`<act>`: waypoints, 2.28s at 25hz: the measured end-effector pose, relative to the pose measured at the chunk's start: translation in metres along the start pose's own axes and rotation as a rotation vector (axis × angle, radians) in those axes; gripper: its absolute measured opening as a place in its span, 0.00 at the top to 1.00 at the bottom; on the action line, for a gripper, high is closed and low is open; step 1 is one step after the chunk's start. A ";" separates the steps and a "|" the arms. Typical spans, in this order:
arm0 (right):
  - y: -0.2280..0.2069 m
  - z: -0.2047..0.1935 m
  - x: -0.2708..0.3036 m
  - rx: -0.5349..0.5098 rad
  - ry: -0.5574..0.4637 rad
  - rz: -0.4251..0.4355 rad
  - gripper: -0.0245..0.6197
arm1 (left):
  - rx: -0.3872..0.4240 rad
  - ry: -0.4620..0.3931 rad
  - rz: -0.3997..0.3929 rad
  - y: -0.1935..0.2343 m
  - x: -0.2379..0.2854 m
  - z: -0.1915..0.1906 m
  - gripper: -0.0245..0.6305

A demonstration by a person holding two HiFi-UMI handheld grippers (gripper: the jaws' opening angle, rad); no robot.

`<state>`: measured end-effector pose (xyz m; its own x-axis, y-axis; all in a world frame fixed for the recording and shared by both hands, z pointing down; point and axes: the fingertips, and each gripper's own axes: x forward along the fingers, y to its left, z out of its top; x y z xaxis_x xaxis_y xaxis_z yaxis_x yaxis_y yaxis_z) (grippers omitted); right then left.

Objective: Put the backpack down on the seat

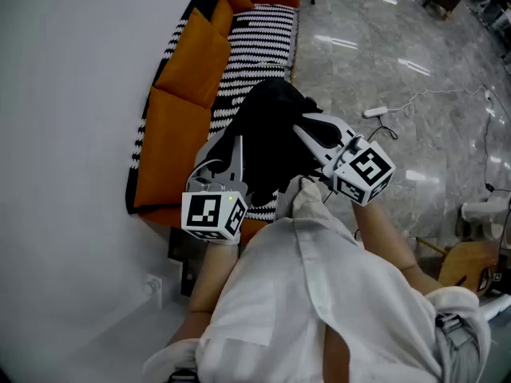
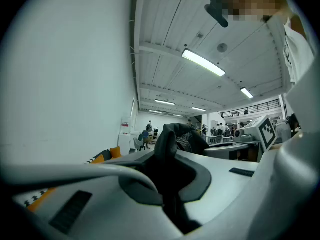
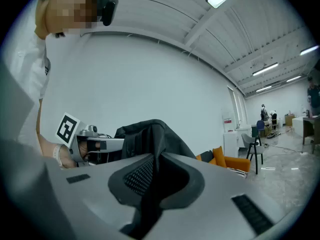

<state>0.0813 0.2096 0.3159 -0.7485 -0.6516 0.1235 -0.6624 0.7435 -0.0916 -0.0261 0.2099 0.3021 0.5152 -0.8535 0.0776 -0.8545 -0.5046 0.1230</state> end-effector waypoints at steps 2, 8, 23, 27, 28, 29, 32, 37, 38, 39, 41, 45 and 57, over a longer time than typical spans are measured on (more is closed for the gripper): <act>0.000 0.001 0.001 -0.001 -0.002 0.005 0.90 | -0.001 0.000 0.000 0.001 0.000 0.001 0.93; -0.004 -0.003 0.007 0.006 0.005 0.014 0.90 | -0.011 0.005 -0.001 0.004 0.004 -0.002 0.93; -0.017 -0.013 0.001 0.042 0.019 0.038 0.89 | -0.031 0.018 -0.012 -0.006 0.013 -0.010 0.93; -0.024 -0.014 0.000 0.038 0.018 0.043 0.89 | -0.046 0.027 -0.021 -0.009 0.020 -0.014 0.93; -0.025 -0.016 -0.001 0.039 0.019 0.042 0.89 | -0.048 0.030 -0.024 -0.011 0.022 -0.015 0.93; -0.027 -0.017 -0.003 0.041 0.019 0.041 0.89 | -0.050 0.033 -0.028 -0.012 0.024 -0.016 0.93; -0.036 -0.020 -0.006 0.050 0.022 0.033 0.89 | -0.054 0.041 -0.039 -0.016 0.032 -0.019 0.93; -0.059 -0.024 0.000 0.066 0.030 0.042 0.89 | -0.066 0.062 -0.043 -0.016 0.055 -0.024 0.93; -0.064 -0.024 0.001 0.069 0.030 0.047 0.89 | -0.067 0.066 -0.043 -0.016 0.061 -0.024 0.93; -0.071 -0.024 0.002 0.073 0.030 0.052 0.89 | -0.067 0.069 -0.043 -0.016 0.068 -0.023 0.93; -0.086 -0.023 0.005 0.078 0.030 0.063 0.89 | -0.068 0.076 -0.040 -0.017 0.082 -0.022 0.93; -0.119 -0.019 0.010 0.089 0.025 0.085 0.89 | -0.061 0.084 -0.029 -0.021 0.114 -0.018 0.93; -0.191 0.002 0.013 0.048 -0.005 0.160 0.89 | -0.052 0.045 0.009 -0.037 0.179 -0.003 0.93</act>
<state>0.1984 0.0587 0.3332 -0.8446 -0.5263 0.0984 -0.5354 0.8299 -0.1566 0.0977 0.0758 0.3147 0.5113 -0.8506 0.1228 -0.8549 -0.4889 0.1733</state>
